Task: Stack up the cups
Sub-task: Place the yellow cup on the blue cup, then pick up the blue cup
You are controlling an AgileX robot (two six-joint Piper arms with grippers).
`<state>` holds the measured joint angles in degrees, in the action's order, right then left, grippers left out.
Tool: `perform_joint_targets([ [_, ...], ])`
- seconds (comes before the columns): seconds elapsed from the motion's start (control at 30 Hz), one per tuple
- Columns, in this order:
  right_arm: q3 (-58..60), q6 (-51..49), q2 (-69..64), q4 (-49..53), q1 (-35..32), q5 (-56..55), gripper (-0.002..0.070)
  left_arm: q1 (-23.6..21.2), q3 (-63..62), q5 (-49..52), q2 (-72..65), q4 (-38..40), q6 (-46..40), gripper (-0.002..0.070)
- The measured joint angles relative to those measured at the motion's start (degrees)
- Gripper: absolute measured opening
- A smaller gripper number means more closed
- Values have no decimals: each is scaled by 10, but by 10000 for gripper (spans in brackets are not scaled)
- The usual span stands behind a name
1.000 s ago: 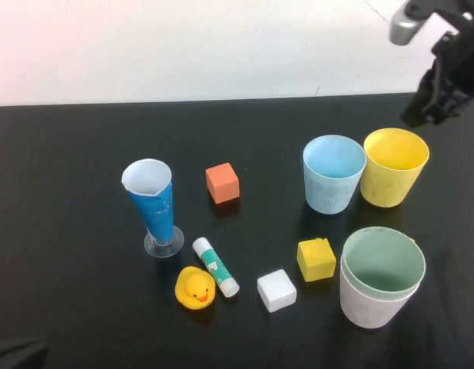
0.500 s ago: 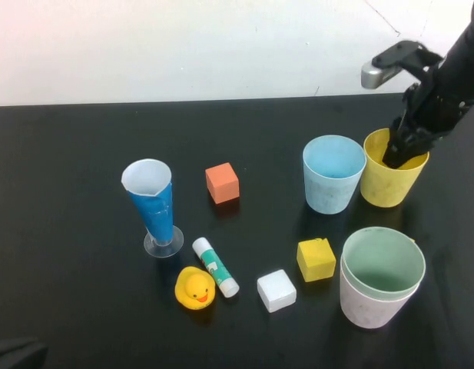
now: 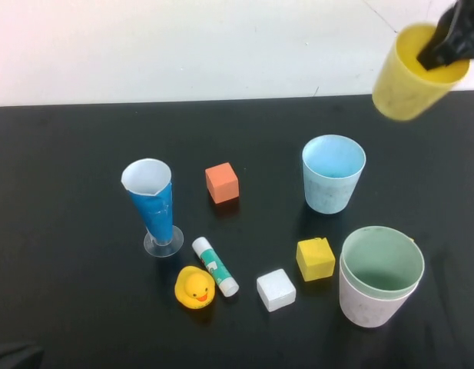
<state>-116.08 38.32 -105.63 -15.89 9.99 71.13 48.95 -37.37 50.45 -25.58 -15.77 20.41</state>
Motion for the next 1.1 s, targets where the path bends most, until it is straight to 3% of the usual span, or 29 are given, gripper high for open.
perform_joint_targets([
  [0.3,-1,28,-36,-4,84,2,29,0,35,-4,0,-11,21,2],
  [0.53,-1,19,-86,30,93,2,46,0,36,-4,0,-11,25,2],
  [0.63,-1,19,-100,31,93,2,99,0,36,-4,0,-11,25,2],
  [0.8,-1,3,-131,31,93,1,270,0,36,-4,0,-11,25,2],
  [0.9,-1,-9,-157,31,93,0,307,0,36,-4,0,-11,25,2],
  [1.0,-1,-13,-179,31,93,-2,271,0,36,-4,0,-11,34,2],
  [1.1,-1,-15,-185,31,93,-3,131,0,36,-4,0,-11,42,2],
])
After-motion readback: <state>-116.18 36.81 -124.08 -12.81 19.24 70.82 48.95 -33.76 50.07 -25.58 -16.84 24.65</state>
